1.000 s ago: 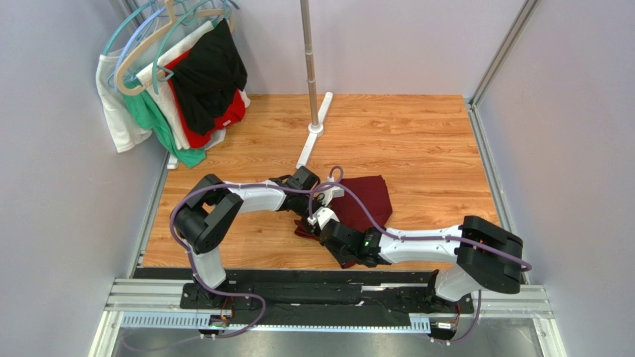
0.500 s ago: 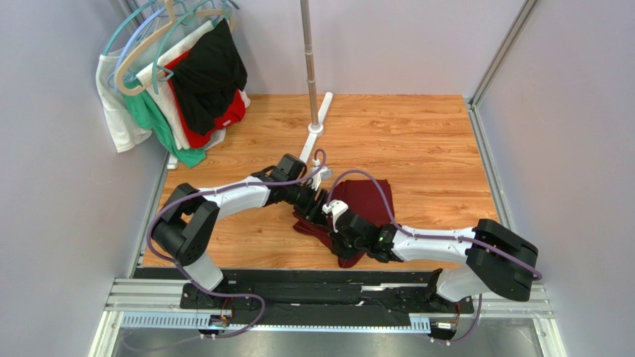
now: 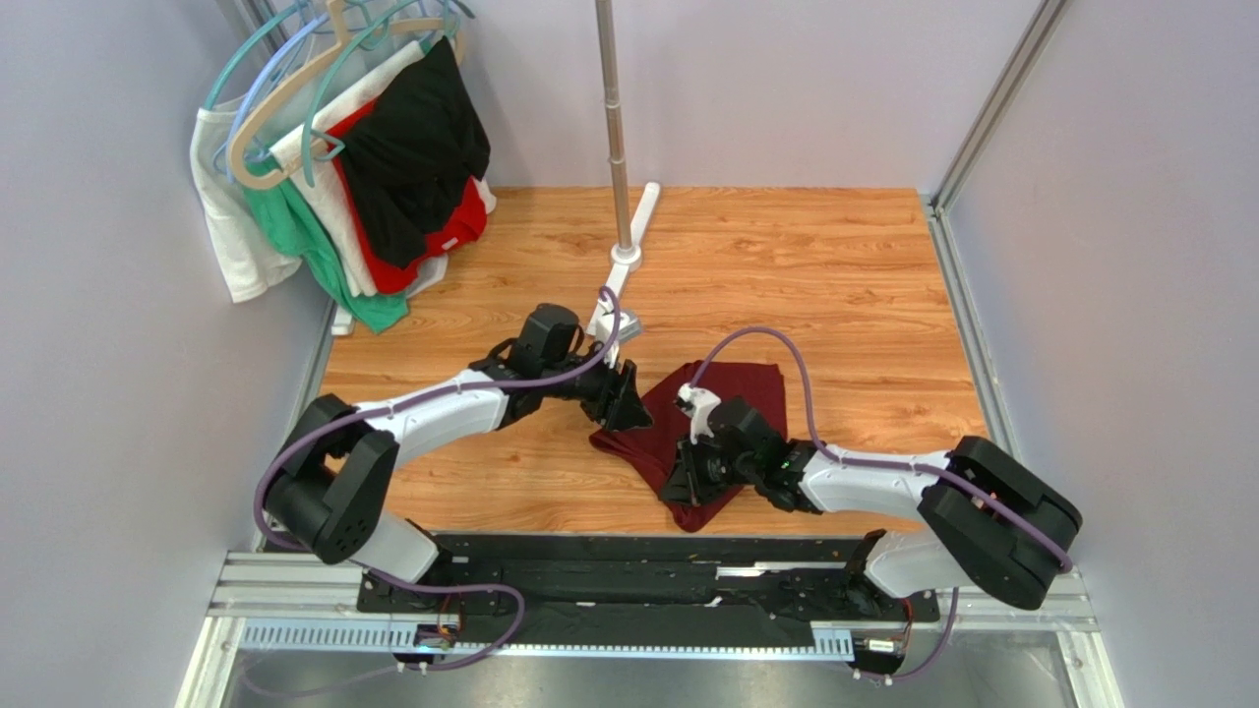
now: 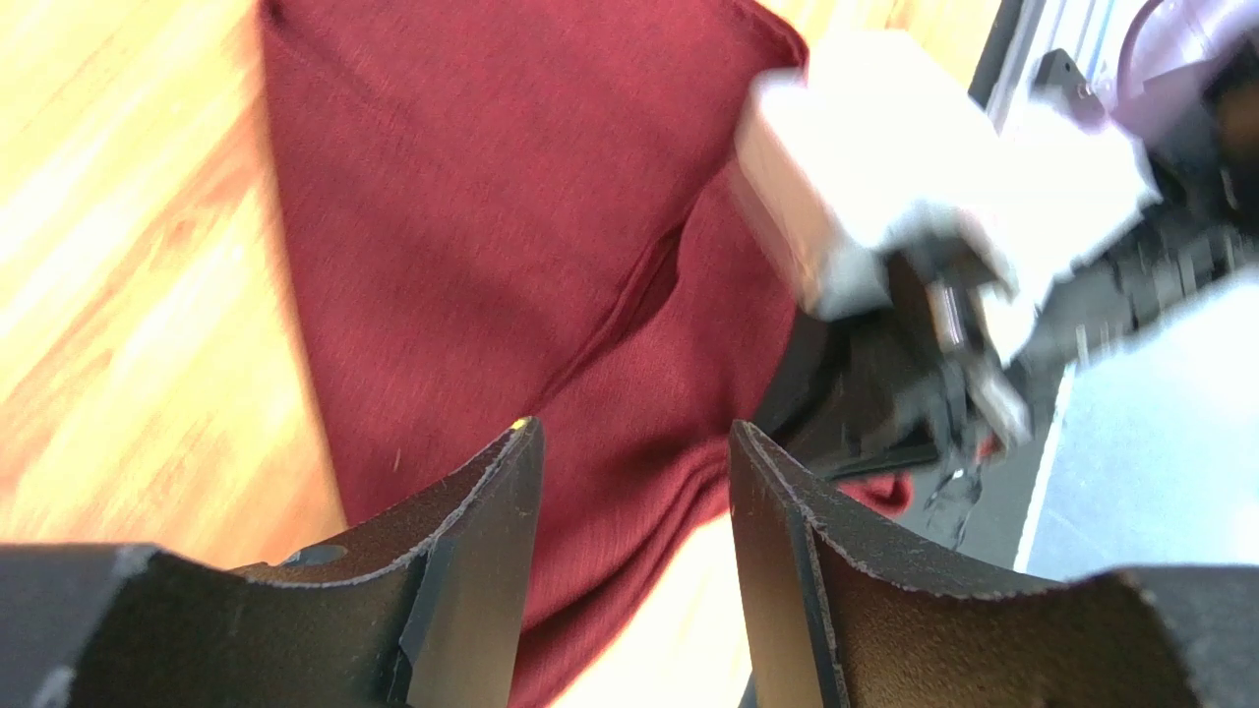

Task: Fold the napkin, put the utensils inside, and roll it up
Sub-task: Roll the napkin at the center of the board.

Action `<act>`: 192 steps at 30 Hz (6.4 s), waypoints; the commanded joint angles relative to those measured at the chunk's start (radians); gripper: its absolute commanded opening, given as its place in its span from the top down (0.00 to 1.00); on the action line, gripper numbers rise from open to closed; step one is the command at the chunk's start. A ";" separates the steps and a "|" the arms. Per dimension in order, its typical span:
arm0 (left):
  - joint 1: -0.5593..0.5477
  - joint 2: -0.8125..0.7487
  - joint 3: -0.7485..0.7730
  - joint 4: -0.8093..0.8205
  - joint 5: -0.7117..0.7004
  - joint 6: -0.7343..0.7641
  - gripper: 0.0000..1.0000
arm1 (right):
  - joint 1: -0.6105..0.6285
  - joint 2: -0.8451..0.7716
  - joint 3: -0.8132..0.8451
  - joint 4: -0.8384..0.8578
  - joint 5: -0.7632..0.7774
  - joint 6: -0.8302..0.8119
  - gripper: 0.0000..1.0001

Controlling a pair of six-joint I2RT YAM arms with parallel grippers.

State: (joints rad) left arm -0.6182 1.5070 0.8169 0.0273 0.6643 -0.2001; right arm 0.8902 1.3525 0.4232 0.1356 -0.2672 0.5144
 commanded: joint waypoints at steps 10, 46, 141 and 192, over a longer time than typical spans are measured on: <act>0.017 -0.128 -0.192 0.214 -0.031 0.068 0.42 | -0.215 0.057 -0.086 -0.008 -0.285 0.105 1.00; 0.029 0.255 -0.017 0.639 0.213 -0.068 0.36 | -0.356 0.226 0.022 0.005 -0.636 -0.043 1.00; 0.109 -0.057 -0.278 0.552 0.121 0.084 0.24 | -0.336 0.496 0.347 -0.294 -0.750 -0.286 1.00; -0.127 0.151 -0.042 0.022 0.028 0.358 0.65 | -0.366 0.519 0.373 -0.355 -0.793 -0.336 1.00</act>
State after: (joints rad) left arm -0.7387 1.6341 0.7406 0.0952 0.6628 0.1394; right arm 0.5346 1.8519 0.7792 -0.1829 -1.0744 0.1913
